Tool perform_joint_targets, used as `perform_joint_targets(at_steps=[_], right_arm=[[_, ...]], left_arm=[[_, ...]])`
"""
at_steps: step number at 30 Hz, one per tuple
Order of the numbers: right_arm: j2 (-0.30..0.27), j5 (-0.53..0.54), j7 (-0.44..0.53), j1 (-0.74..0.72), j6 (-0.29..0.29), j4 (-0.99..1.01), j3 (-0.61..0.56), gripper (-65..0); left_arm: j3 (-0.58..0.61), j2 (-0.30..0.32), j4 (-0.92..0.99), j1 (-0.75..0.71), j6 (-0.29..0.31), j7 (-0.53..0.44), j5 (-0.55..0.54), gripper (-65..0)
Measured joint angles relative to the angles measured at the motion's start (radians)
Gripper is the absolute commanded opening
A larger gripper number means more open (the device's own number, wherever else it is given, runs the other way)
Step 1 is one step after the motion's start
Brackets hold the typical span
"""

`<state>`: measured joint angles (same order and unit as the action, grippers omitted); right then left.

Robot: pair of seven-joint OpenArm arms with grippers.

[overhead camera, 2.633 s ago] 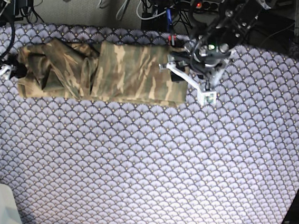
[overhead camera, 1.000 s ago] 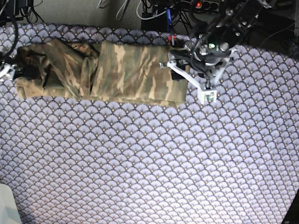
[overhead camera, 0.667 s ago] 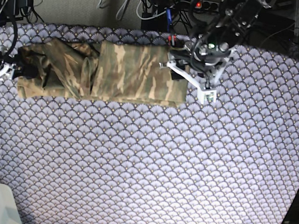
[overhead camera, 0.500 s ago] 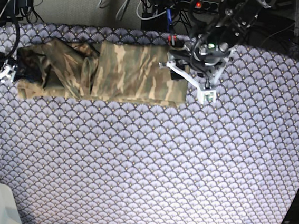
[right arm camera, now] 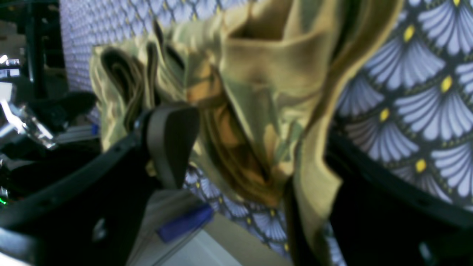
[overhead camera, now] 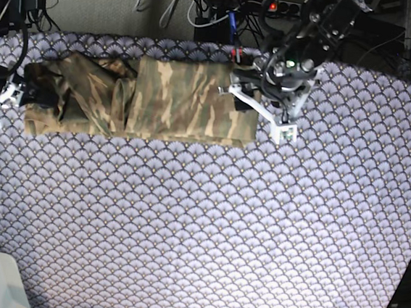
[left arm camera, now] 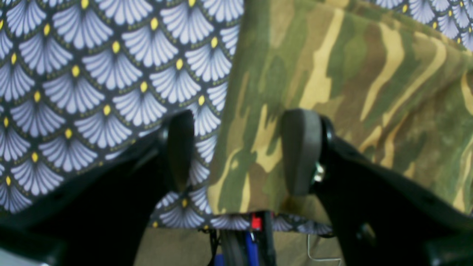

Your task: Fold the T-shirt properly

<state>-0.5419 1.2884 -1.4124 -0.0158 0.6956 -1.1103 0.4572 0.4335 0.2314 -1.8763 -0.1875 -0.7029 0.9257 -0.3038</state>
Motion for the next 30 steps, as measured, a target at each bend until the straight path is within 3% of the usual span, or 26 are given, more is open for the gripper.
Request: perform_joint_targets(at_steps=[4, 8, 15, 30], right_arm=[[0.02, 0.02, 0.011, 0.009, 0.0, -0.105, -0.004, -23.2], [0.036, 0.015, 0.004, 0.03, 0.0, -0.104, -0.004, -23.2], [0.047, -0.1, 0.009, 0.026, 0.0, -0.104, -0.004, -23.2], [0.056, -0.103, 0.01, 0.027, 0.0, -0.103, -0.004, -23.4]], left_arm=[[0.0, -0.001, 0.003, 0.0, 0.0, 0.002, -0.001, -27.9], [0.0, 0.0, 0.003, -0.001, 0.0, 0.002, 0.0, -27.9], [0.0, -0.001, 0.003, -0.001, 0.0, 0.002, 0.0, -27.9], [0.0, 0.001, 0.003, -0.001, 0.0, 0.002, 0.0, -27.9]])
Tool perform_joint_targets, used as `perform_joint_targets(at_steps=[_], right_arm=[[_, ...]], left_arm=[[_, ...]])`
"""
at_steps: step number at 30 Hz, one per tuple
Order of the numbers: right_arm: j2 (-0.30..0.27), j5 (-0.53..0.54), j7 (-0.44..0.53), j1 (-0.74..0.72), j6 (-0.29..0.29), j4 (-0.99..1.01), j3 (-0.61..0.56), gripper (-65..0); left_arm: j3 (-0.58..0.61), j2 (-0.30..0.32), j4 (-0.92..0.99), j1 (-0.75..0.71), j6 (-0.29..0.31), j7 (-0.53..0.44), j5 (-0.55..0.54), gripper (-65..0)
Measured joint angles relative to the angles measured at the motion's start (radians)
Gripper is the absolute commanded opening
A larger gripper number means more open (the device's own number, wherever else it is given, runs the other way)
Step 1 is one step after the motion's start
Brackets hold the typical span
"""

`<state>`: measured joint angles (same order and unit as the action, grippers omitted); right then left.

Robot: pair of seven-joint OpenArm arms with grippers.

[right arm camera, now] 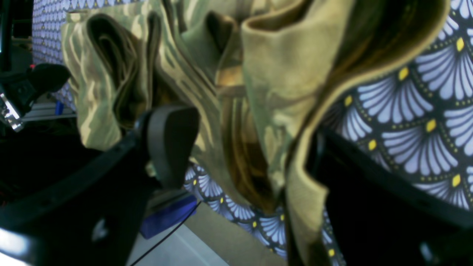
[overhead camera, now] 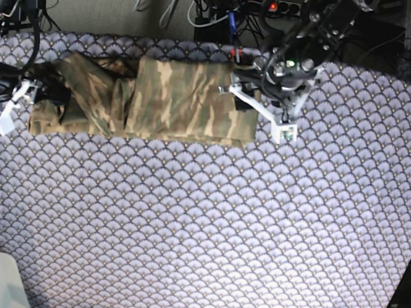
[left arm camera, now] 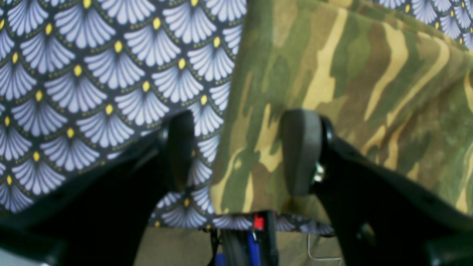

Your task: Fold the T-shirt properly

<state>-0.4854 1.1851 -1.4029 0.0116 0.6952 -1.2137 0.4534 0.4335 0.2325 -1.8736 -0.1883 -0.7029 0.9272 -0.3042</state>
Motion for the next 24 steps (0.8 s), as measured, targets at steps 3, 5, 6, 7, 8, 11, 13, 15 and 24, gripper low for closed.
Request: perform_joint_targets(at_steps=[3, 5, 6, 7, 8, 11, 13, 15, 24], right_arm=[[0.0, 0.0, 0.0, 0.0, 0.0, 0.0, 0.0, -25.7], [0.0, 0.0, 0.0, 0.0, 0.0, 0.0, 0.0, -29.3], [0.0, 0.0, 0.0, 0.0, 0.0, 0.0, 0.0, -31.0], [0.0, 0.0, 0.0, 0.0, 0.0, 0.0, 0.0, -32.8], [0.001, 0.0, 0.0, 0.0, 0.0, 0.0, 0.0, -34.6], [0.0, 0.0, 0.0, 0.0, 0.0, 0.0, 0.0, -37.5], [0.001, 0.0, 0.0, 0.0, 0.0, 0.0, 0.0, -37.7], [0.001, 0.0, 0.0, 0.0, 0.0, 0.0, 0.0, -37.6], [0.0, 0.0, 0.0, 0.0, 0.0, 0.0, 0.0, -37.6]], left_arm=[[0.0, 0.0, 0.0, 0.0, 0.0, 0.0, 0.0, -27.9], [0.0, 0.0, 0.0, 0.0, 0.0, 0.0, 0.0, -27.9], [0.0, 0.0, 0.0, 0.0, 0.0, 0.0, 0.0, -27.9], [0.0, 0.0, 0.0, 0.0, 0.0, 0.0, 0.0, -27.9], [0.0, 0.0, 0.0, 0.0, 0.0, 0.0, 0.0, -27.9], [0.0, 0.0, 0.0, 0.0, 0.0, 0.0, 0.0, -27.9], [0.0, 0.0, 0.0, 0.0, 0.0, 0.0, 0.0, -27.9], [0.0, 0.0, 0.0, 0.0, 0.0, 0.0, 0.0, -27.9], [0.0, 0.0, 0.0, 0.0, 0.0, 0.0, 0.0, -27.9]])
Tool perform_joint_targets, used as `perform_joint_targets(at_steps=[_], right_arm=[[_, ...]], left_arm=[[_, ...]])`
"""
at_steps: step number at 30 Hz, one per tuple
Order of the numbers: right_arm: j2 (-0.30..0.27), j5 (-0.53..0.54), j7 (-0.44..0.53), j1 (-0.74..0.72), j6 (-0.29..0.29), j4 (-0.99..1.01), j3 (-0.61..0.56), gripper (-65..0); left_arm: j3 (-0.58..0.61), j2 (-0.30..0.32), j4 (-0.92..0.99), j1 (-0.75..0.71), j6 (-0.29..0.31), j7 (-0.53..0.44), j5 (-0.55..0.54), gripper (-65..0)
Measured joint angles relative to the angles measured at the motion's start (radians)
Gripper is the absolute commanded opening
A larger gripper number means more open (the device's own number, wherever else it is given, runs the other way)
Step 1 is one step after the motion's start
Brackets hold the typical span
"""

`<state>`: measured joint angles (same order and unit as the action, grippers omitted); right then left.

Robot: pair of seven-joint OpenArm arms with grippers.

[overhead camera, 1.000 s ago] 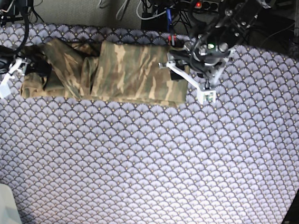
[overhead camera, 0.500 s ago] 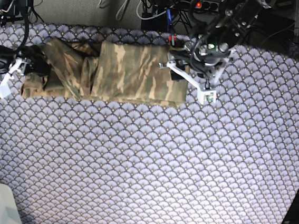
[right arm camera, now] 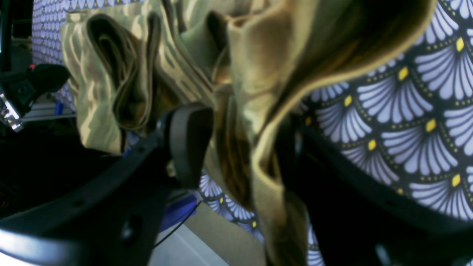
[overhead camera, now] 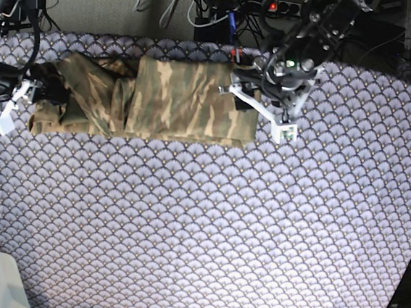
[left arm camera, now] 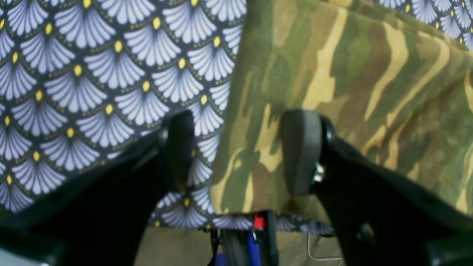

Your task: Fold the T-shirt properly

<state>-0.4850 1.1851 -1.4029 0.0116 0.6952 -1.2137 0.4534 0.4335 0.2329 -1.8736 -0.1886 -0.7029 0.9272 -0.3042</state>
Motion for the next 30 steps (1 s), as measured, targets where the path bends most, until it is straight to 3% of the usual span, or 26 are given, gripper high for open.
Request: perform_joint_targets(at_steps=[12, 17, 24, 27, 30], right_arm=[[0.0, -0.006, 0.0, 0.0, 0.0, 0.0, 0.0, -37.5], [0.013, -0.161, 0.003, -0.01, 0.0, 0.001, 0.006, -37.5], [0.029, -0.16, 0.003, -0.011, 0.0, 0.001, 0.005, -39.0], [0.028, -0.16, 0.003, -0.011, 0.0, 0.001, 0.009, -46.3], [0.029, -0.16, 0.004, -0.011, 0.0, 0.001, 0.009, -59.5]], left_arm=[[0.0, 0.0, 0.0, -0.016, 0.0, -0.004, 0.004, -27.9], [0.0, 0.003, 0.0, -0.016, 0.0, -0.004, 0.005, -27.9], [0.0, 0.003, 0.0, -0.016, 0.0, -0.007, 0.004, -27.9], [0.0, 0.003, 0.0, -0.016, 0.0, -0.008, 0.004, -27.9], [0.0, 0.003, 0.0, -0.016, 0.0, -0.008, 0.004, -27.9]])
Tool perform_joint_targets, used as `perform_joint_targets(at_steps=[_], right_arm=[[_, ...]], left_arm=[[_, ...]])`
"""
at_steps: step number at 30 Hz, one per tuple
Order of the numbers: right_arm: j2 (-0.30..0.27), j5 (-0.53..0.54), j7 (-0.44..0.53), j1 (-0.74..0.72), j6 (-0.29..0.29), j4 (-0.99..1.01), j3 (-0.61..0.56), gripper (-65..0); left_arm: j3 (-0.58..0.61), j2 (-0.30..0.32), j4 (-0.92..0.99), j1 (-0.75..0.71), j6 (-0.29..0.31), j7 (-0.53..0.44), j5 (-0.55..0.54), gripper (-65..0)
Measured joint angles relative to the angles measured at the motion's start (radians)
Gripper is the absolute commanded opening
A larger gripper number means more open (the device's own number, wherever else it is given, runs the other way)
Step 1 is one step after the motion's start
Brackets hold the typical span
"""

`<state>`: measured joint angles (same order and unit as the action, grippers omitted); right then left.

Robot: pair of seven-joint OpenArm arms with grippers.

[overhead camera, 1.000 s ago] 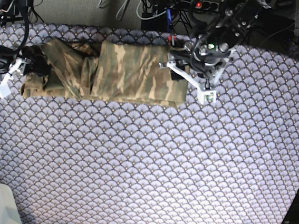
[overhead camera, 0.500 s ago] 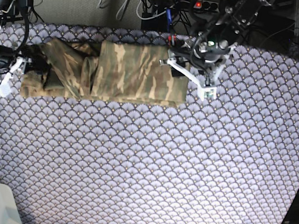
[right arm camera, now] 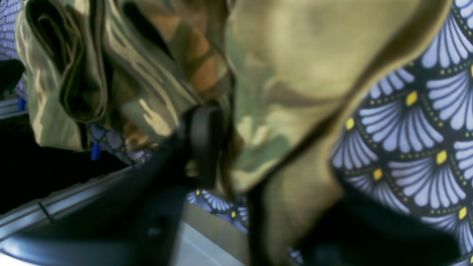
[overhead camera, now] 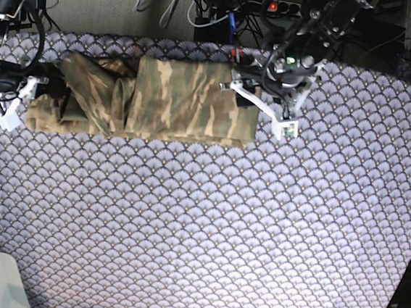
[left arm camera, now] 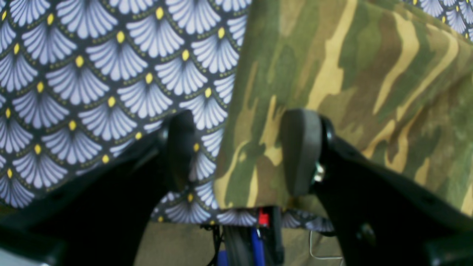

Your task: Fold the T-shirt properly

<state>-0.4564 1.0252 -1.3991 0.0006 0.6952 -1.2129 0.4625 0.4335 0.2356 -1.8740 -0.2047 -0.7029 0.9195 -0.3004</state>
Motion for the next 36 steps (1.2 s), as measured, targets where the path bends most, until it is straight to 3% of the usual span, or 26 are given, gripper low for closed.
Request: perform_joint_targets(at_steps=[2, 12, 21, 30, 32, 36], right_arm=[[0.0, 0.0, 0.0, 0.0, 0.0, 0.0, 0.0, -65.0], [0.019, -0.003, -0.002, 0.0, 0.0, -0.018, -0.001, -65.0], [0.062, 0.003, -0.011, 0.01, 0.0, -0.266, -0.001, -65.0], [0.095, 0.0, -0.014, 0.014, 0.0, -0.308, -0.005, -65.0], [0.094, -0.001, -0.015, 0.014, 0.0, -0.306, -0.005, -65.0], [0.093, 0.0, -0.015, 0.013, 0.0, -0.307, -0.005, -65.0]], left_arm=[[0.0, 0.0, 0.0, 0.0, 0.0, 0.0, 0.0, -27.9], [-0.006, 0.0, -0.011, 0.0, 0.0, 0.005, 0.0, -27.9], [-0.008, 0.028, -0.053, 0.003, 0.0, 0.049, 0.001, -27.9], [-0.216, 0.027, -0.055, -0.06, 0.0, 0.05, 0.003, -28.5], [-0.224, 0.024, -0.055, -0.078, 0.0, 0.053, 0.002, -33.5], [-0.223, 0.012, -0.022, -0.071, 0.011, 0.045, -0.006, -53.0]])
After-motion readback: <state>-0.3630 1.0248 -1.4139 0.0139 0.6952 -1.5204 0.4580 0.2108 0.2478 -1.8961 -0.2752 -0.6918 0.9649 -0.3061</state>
